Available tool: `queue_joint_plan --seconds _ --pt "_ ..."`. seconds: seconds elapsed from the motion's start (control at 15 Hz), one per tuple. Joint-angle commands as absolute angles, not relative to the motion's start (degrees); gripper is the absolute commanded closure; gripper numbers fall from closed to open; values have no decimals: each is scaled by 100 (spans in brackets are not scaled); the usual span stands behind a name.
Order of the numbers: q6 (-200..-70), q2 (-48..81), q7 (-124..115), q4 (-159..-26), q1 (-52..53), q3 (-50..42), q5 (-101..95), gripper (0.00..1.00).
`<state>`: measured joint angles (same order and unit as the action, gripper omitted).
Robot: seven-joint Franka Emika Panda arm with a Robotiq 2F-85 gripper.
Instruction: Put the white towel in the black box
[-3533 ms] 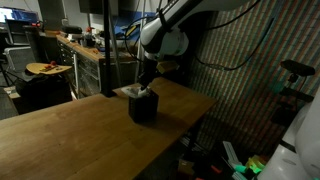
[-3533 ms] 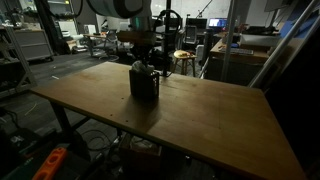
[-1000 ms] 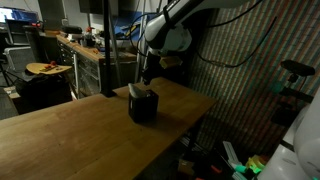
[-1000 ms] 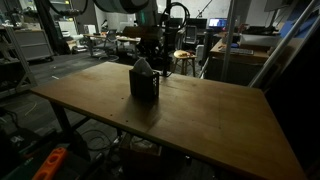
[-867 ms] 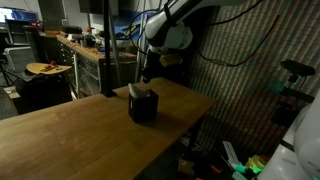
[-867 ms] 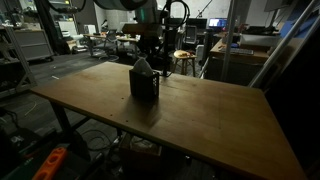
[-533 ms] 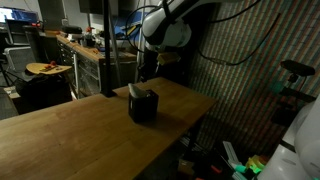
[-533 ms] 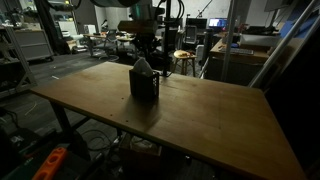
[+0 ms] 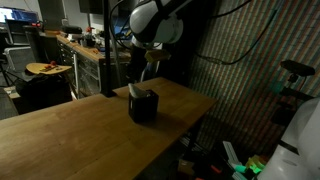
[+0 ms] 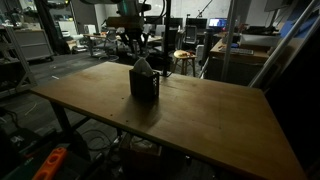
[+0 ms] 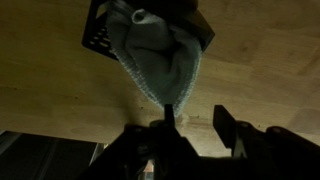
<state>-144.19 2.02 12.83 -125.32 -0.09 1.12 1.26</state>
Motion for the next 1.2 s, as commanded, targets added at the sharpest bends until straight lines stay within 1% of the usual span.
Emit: queue_joint_plan --seconds 0.0,0.07,0.2,0.27,0.33,0.47,0.6,1.13 --pt "-14268 129 1012 -12409 104 176 -80 38" --pt "-14268 147 990 -12394 124 191 -100 36" --pt "-14298 195 982 -12404 143 199 -131 46" --pt "-14309 221 996 -12410 139 194 -118 45" --pt "-14309 254 1009 -12409 128 182 -109 48" --pt "-14352 331 1039 -12402 106 160 -102 47" --pt "-14367 396 1071 -12383 92 144 -78 49" --pt "-14448 550 1094 -12294 79 132 -137 50"
